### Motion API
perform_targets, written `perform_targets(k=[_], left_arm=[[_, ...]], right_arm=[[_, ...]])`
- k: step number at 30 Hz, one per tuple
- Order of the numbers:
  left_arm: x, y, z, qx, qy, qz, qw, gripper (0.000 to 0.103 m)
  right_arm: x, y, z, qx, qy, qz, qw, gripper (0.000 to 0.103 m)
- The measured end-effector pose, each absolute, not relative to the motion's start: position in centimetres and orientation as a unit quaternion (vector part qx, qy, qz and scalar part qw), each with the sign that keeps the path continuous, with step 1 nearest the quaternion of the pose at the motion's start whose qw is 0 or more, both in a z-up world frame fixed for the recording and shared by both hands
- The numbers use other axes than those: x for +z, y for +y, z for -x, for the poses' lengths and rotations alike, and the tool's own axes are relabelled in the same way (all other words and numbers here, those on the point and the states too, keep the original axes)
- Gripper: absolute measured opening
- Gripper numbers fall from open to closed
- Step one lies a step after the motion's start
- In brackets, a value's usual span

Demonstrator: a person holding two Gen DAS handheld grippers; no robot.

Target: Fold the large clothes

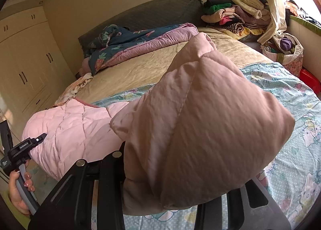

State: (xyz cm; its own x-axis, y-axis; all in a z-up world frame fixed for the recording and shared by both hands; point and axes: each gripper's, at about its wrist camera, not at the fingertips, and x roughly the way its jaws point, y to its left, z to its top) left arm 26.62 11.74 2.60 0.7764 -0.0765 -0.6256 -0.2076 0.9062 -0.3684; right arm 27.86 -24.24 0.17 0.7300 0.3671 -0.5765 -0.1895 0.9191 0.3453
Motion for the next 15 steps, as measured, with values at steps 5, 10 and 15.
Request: perform_targets(k=[5, 10, 15], left_arm=[[2.8, 11.9, -24.4, 0.032, 0.334, 0.214, 0.917, 0.029], [2.7, 12.1, -22.2, 0.030, 0.336, 0.211, 0.917, 0.029], [2.5, 12.1, -20.3, 0.029, 0.338, 0.206, 0.918, 0.029]], right_arm=[[0.5, -24.7, -25.2, 0.151, 0.337, -0.131, 0.920, 0.033], [0.3, -24.6, -22.7, 0.149, 0.341, -0.132, 0.919, 0.033], [0.0, -24.7, -20.4, 0.149, 0.343, -0.132, 0.918, 0.033]])
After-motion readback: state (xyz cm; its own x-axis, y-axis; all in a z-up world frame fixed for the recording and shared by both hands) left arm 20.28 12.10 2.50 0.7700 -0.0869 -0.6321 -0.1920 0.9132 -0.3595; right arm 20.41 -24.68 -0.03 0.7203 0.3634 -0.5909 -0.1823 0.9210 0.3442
